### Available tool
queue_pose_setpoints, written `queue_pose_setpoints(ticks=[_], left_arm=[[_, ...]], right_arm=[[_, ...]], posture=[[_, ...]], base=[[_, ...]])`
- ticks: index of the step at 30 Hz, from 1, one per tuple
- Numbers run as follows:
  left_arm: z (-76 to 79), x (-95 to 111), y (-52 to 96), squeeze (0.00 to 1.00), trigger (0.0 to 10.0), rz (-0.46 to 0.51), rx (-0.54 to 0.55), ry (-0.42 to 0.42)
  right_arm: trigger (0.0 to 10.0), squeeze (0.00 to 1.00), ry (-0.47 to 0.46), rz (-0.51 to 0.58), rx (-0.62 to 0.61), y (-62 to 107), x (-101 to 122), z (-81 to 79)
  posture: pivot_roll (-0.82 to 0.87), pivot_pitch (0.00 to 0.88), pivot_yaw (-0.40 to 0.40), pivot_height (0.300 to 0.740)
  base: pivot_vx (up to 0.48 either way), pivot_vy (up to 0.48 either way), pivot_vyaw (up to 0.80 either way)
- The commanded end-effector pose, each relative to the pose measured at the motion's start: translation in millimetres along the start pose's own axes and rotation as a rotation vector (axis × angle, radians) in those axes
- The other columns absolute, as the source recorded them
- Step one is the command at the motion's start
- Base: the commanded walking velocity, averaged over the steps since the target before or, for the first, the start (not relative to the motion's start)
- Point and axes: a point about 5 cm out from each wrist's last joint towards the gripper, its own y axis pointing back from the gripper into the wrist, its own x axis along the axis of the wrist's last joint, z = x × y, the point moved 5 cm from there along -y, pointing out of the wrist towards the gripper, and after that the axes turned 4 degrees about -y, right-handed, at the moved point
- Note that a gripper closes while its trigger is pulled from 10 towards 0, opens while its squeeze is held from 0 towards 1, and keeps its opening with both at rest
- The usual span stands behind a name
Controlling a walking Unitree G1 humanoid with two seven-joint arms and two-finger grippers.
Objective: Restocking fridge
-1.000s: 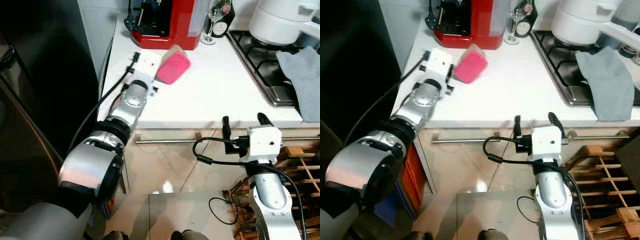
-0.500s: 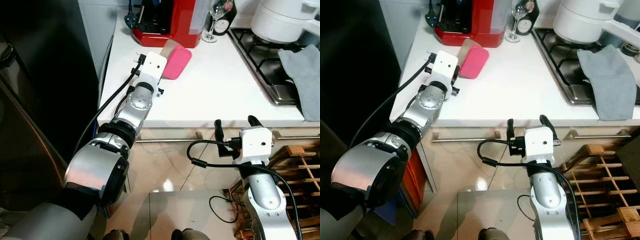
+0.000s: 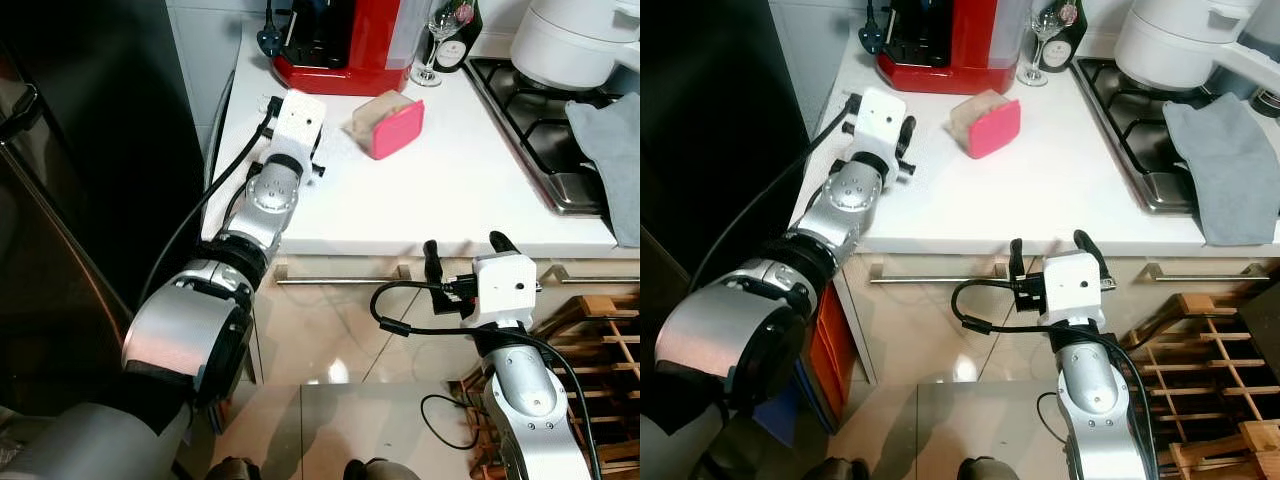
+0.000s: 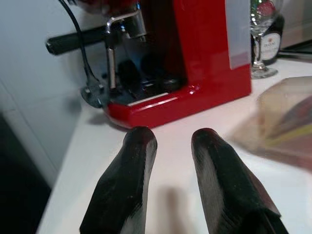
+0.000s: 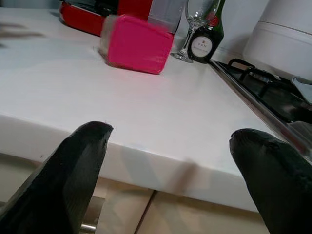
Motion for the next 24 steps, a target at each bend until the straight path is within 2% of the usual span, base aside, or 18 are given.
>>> queue_pose_setpoints(ticks=[1,4,6,7,8,10,14,17,19,21,22,23,24], left_arm=[[-0.9,8.2,-2.5,0.0,10.0,0.017,-0.002,-0.015],[-7.9,0.2,6.2,0.0,10.0,0.077,-0.013,0.056],[-10.6,-3.4,18.9,0.0,10.0,0.149,-0.033,0.157],[-10.6,-3.4,18.9,0.0,10.0,0.149,-0.033,0.157],[-15.4,-0.8,30.7,0.0,10.0,0.198,-0.024,0.214],[-23.8,8.0,46.3,0.0,10.0,0.245,0.004,0.25],[-30.1,34.2,76.0,0.0,10.0,0.335,0.029,0.258],[-32.1,43.8,85.2,0.0,10.0,0.373,0.031,0.31],[-32.7,43.1,85.6,0.0,10.0,0.367,0.037,0.304],[-21.4,50.7,89.3,0.0,10.0,0.39,-0.026,0.196],[-17.3,54.2,91.5,0.0,10.0,0.392,-0.051,0.161],[-17.3,54.2,91.5,0.0,10.0,0.392,-0.051,0.161],[-7.9,58.1,91.5,0.0,10.0,0.396,-0.113,0.088]], right_arm=[[10.0,0.0,-0.004,-0.005,0.005,-0.6,-2.1,-0.8],[10.0,0.0,-0.008,0.044,-0.015,-4.9,8.7,2.9],[10.0,0.0,-0.004,0.081,-0.057,-10.4,17.4,11.7],[10.0,0.0,-0.004,0.081,-0.057,-10.4,17.4,11.7],[10.0,0.0,-0.005,0.109,-0.078,-17.4,23.8,18.3],[10.0,0.0,-0.001,0.139,-0.087,-25.0,31.4,21.9],[10.0,0.0,-0.016,0.21,-0.102,-47.7,48.8,26.8],[10.0,0.0,-0.027,0.246,-0.098,-59.9,57.6,26.8],[10.0,0.0,-0.035,0.254,-0.102,-63.9,59.9,27.8],[10.0,0.0,-0.066,0.266,-0.121,-77.5,63.3,30.7],[10.0,0.0,-0.072,0.267,-0.125,-81.3,63.8,31.2],[10.0,0.0,-0.072,0.267,-0.125,-81.3,63.8,31.2],[10.0,0.0,-0.081,0.276,-0.133,-87.5,66.3,32.4]], posture=[[-0.18,0.07,-0.042,0.74],[-0.19,0.052,-0.026,0.74],[-0.17,0.039,-0.028,0.74],[-0.17,0.039,-0.028,0.74],[-0.14,0.017,-0.036,0.74],[-0.12,0.0,-0.044,0.74],[-0.04,0.0,-0.07,0.74],[-0.01,0.0,-0.079,0.74],[0.0,0.0,-0.085,0.74],[0.03,0.0,-0.091,0.74],[0.03,0.0,-0.092,0.74],[0.03,0.0,-0.092,0.74],[0.03,0.0,-0.092,0.74]], base=[[0.0,0.0,0.0],[0.0,0.0,0.0],[0.0,0.0,0.0],[0.0,0.0,0.0],[0.0,0.0,0.0],[0.0,0.0,0.0],[0.0,0.0,0.0],[0.0,0.0,0.0],[0.48,0.0,0.0],[0.48,0.0,0.0],[0.48,0.0,0.0],[0.48,0.0,0.0],[0.48,0.0,0.0]])
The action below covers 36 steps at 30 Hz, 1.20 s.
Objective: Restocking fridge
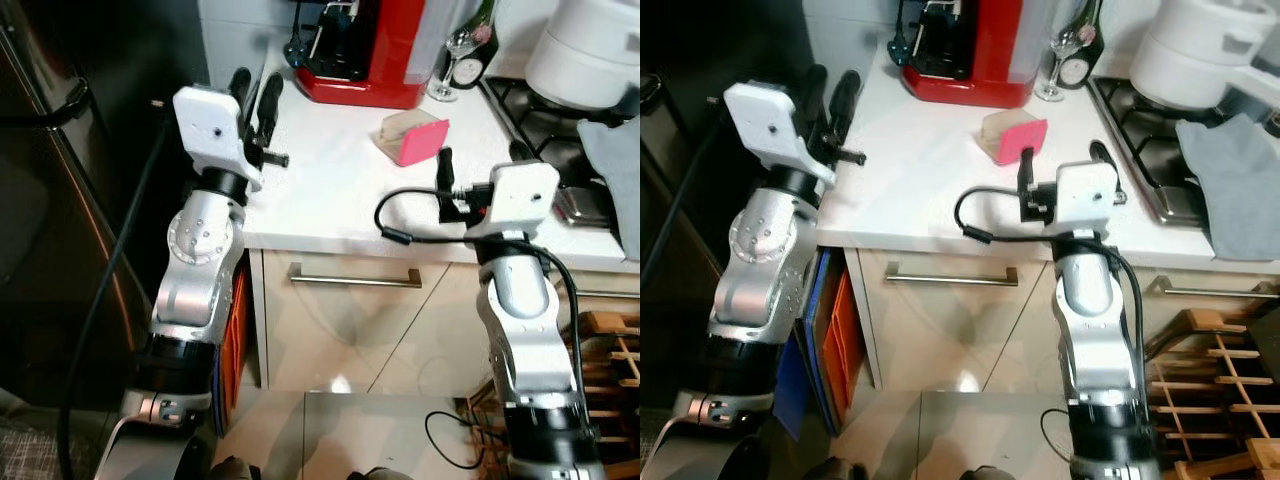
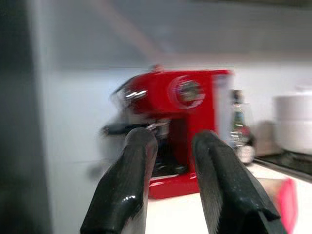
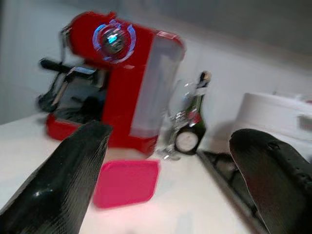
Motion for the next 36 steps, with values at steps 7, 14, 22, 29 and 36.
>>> queue_pose_setpoints(ticks=[7,14,22,29,36], left_arm=[[20.8,14.0,-8.1,0.0,10.0,0.019,-0.139,-0.062],[17.4,13.8,-14.1,0.0,10.0,-0.003,-0.093,-0.072],[-19.1,0.6,-39.9,0.0,10.0,-0.084,0.095,-0.068],[-23.2,-28.8,-66.0,0.0,10.0,-0.206,0.049,-0.062],[-31.0,-61.0,-69.0,0.0,10.0,-0.335,0.052,-0.079]], right_arm=[[10.0,0.0,-0.01,0.008,-0.077,-14.0,-0.2,19.6],[10.0,0.0,0.018,0.034,-0.062,-14.6,0.1,20.3],[10.0,0.0,0.007,0.026,-0.003,-13.4,-3.1,7.3],[10.0,0.0,0.002,0.023,0.014,-3.8,-5.0,2.2],[10.0,0.0,0.011,-0.004,0.021,10.0,-8.6,3.2]], posture=[[0.01,0.0,-0.084,0.74],[0.01,0.0,-0.085,0.74],[0.0,0.0,-0.096,0.74],[-0.04,0.0,-0.075,0.74],[-0.09,0.0,-0.067,0.74]], base=[[0.48,0.0,-0.63],[0.48,0.0,-0.57],[0.06,0.0,0.0],[0.0,0.0,0.0],[0.0,0.0,0.0]])
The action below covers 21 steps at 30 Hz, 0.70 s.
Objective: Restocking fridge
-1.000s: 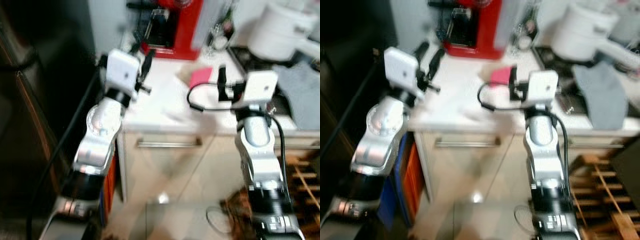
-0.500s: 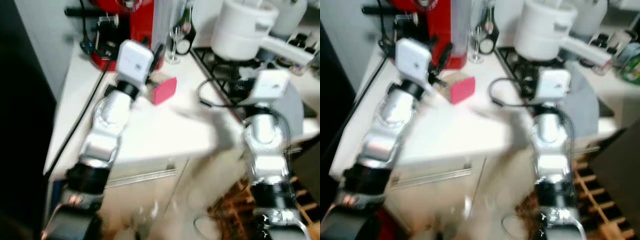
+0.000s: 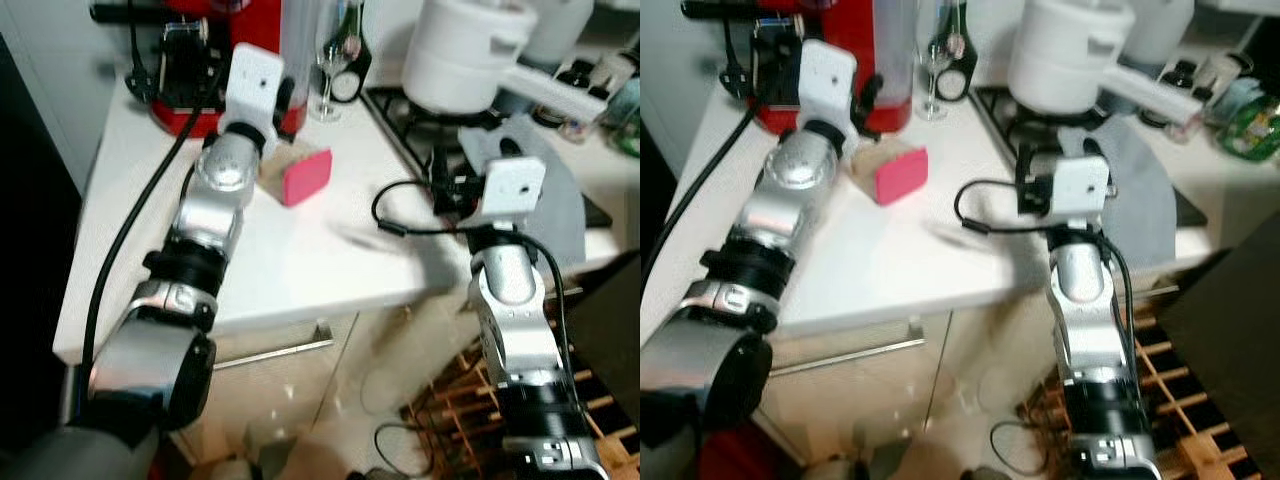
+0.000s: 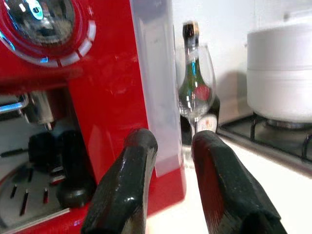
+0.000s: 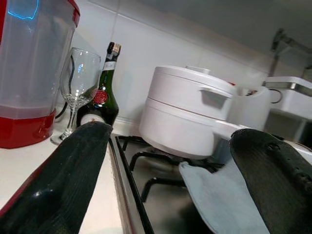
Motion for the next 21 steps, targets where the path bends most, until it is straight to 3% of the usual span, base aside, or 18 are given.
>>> queue_pose_setpoints(ticks=[1,9,13,21], left_arm=[[-0.3,-5.4,-2.5,0.0,10.0,-0.027,0.002,-0.008],[3.2,-19.1,-3.4,0.0,10.0,-0.087,-0.01,-0.022],[-7.8,-30.7,-0.6,0.0,10.0,-0.13,0.036,0.023],[-32.9,-62.3,12.9,0.0,10.0,-0.235,0.086,0.009]], right_arm=[[10.0,0.0,0.015,-0.004,0.003,3.9,2.8,4.4],[10.0,0.0,0.037,-0.023,0.009,13.2,3.3,8.1],[10.0,0.0,0.035,-0.045,0.019,15.2,0.0,6.6],[10.0,0.0,0.021,-0.067,0.044,14.6,-3.8,-0.1]], posture=[[-0.1,0.0,-0.067,0.74],[-0.13,0.0,-0.072,0.74],[-0.12,0.0,-0.082,0.74],[-0.1,0.0,-0.09,0.74]], base=[[0.0,0.0,0.0],[0.0,0.0,0.0],[0.0,0.0,0.0],[0.0,0.0,0.0]])
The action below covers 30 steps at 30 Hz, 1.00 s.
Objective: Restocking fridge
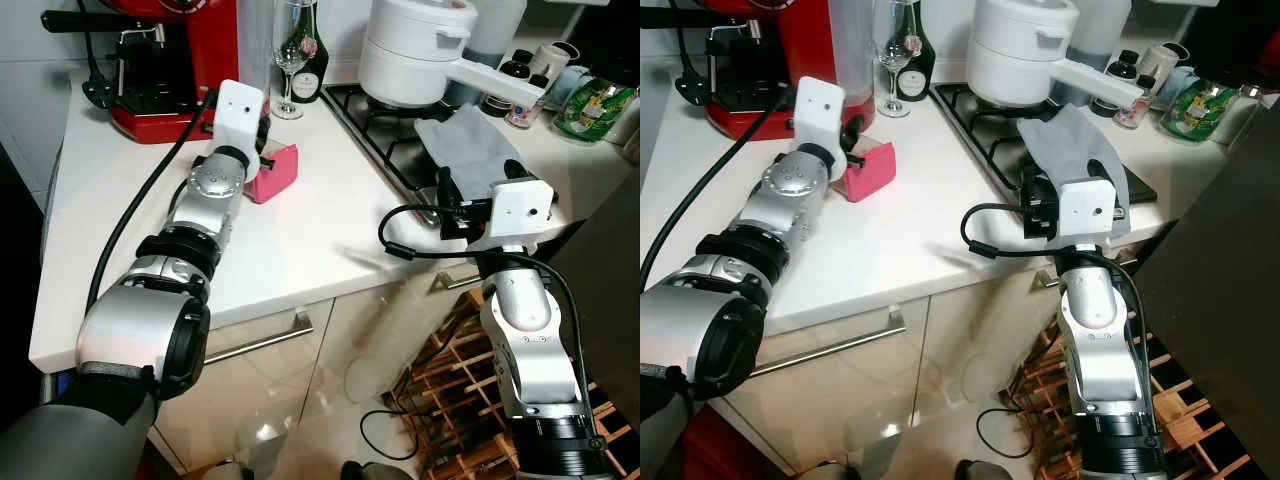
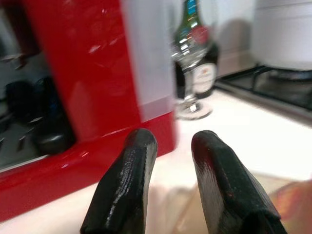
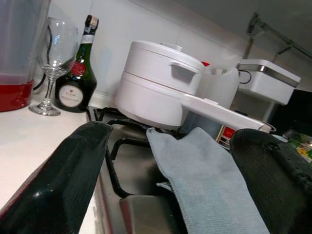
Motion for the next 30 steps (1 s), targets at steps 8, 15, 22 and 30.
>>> queue_pose_setpoints(ticks=[8,15,22,30], left_arm=[[-7.5,-39.2,7.7,0.0,10.0,-0.169,-0.061,0.017],[2.1,-44.1,9.6,0.0,10.0,-0.189,-0.139,0.001],[17.2,-51.9,13.4,0.0,10.0,-0.213,-0.222,0.006],[38.9,-93.7,32.1,0.0,10.0,-0.351,-0.332,0.006]], right_arm=[[10.0,0.0,-0.01,-0.003,0.009,-5.1,1.7,0.5],[10.0,0.0,-0.018,-0.012,0.013,-6.7,-1.1,-1.2],[10.0,0.0,-0.026,-0.025,0.033,-5.2,-4.8,-6.4],[10.0,0.0,-0.019,-0.032,0.037,-6.7,-7.3,-4.3]], posture=[[-0.08,0.0,-0.088,0.74],[-0.07,0.0,-0.088,0.74],[-0.07,0.0,-0.092,0.74],[-0.07,0.0,-0.097,0.74]], base=[[0.0,0.0,0.0],[0.0,0.0,0.0],[0.0,0.0,0.0],[0.0,0.0,0.0]])
